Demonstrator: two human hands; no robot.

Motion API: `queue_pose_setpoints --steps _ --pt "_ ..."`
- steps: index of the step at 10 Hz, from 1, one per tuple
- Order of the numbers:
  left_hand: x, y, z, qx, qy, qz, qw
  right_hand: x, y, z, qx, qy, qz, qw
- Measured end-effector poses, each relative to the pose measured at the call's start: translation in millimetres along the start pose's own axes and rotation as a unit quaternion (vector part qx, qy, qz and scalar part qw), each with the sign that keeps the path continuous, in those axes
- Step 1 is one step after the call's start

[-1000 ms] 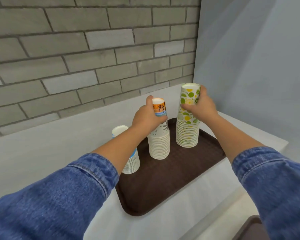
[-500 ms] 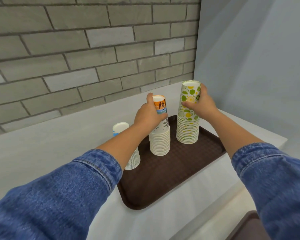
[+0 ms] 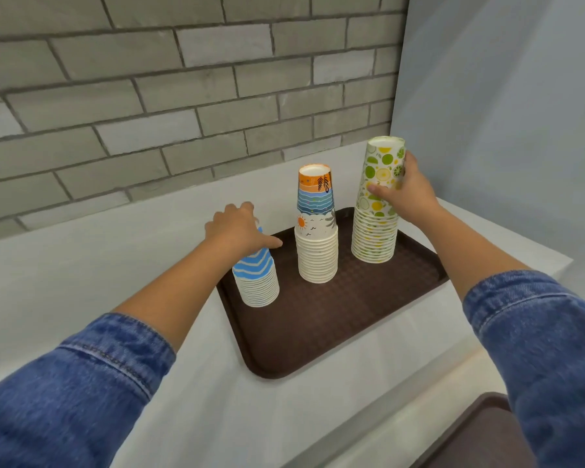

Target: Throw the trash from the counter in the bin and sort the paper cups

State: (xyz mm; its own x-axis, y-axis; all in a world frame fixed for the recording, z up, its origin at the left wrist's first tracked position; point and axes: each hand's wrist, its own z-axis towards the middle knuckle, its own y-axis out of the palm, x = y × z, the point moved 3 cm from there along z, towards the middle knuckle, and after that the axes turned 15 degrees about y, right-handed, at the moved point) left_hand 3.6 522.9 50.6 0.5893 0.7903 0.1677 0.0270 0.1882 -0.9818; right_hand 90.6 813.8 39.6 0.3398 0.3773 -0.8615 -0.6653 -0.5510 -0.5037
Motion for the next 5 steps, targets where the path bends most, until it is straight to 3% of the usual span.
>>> queue_pose_setpoints --steps 4,5 --pt "-8 10 -12 0.008 -0.026 -0.087 0.996 -3 0 -8 -0.011 0.023 -0.016 1.000" --pt "-5 2 -17 0.044 -0.006 -0.086 0.995 -6 -1 -20 0.033 0.014 -0.021 0.999"
